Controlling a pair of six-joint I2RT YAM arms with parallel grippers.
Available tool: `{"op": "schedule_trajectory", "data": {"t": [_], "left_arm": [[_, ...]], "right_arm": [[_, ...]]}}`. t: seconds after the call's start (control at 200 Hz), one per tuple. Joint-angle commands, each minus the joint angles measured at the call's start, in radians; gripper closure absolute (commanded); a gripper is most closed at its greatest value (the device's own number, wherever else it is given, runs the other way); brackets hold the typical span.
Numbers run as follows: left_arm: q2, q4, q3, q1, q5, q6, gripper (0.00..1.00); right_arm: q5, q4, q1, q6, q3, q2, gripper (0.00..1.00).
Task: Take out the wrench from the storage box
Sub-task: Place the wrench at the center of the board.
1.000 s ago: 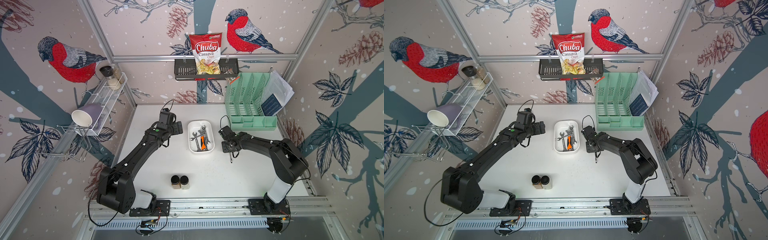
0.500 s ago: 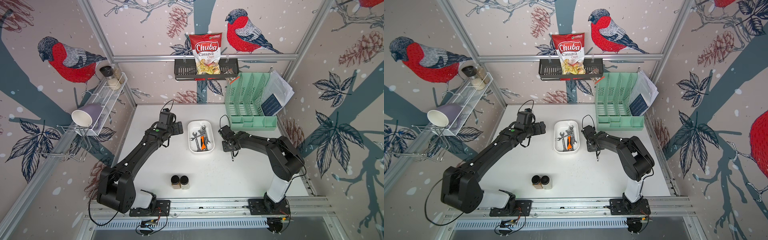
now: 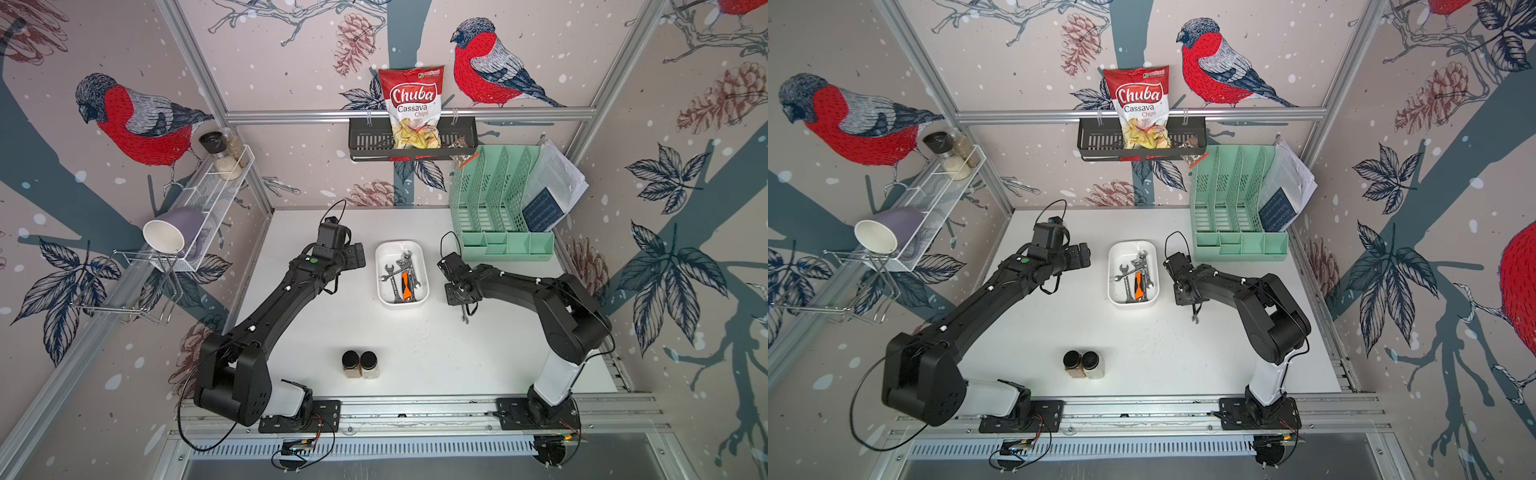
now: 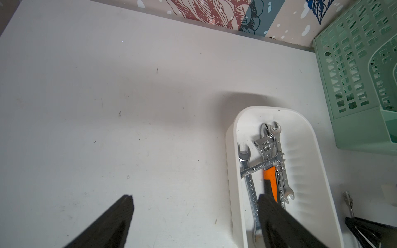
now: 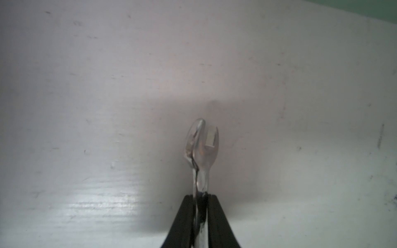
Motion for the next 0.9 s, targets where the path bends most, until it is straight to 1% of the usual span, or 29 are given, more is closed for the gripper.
{"op": "schedule_trajectory", "data": {"t": [0.0,0.45,0.685,0.895], "left_arm": [[-0.003,0.023,0.008,0.003,0.007,-0.002,0.06],[-0.018,0.022,0.004,0.004,0.012,-0.002,0.06],[-0.017,0.019,0.002,0.004,0.009,-0.001,0.06],[-0.015,0.02,0.003,0.004,0.004,-0.002,0.06]], "right_arm": [[-0.003,-0.007,0.008,0.014,-0.007,-0.011,0.77],[-0.019,0.022,0.001,0.038,-0.06,-0.049,0.76],[-0.034,0.055,-0.015,0.049,-0.099,-0.06,0.81],[-0.025,0.06,-0.041,0.048,-0.127,-0.083,0.82]]}}
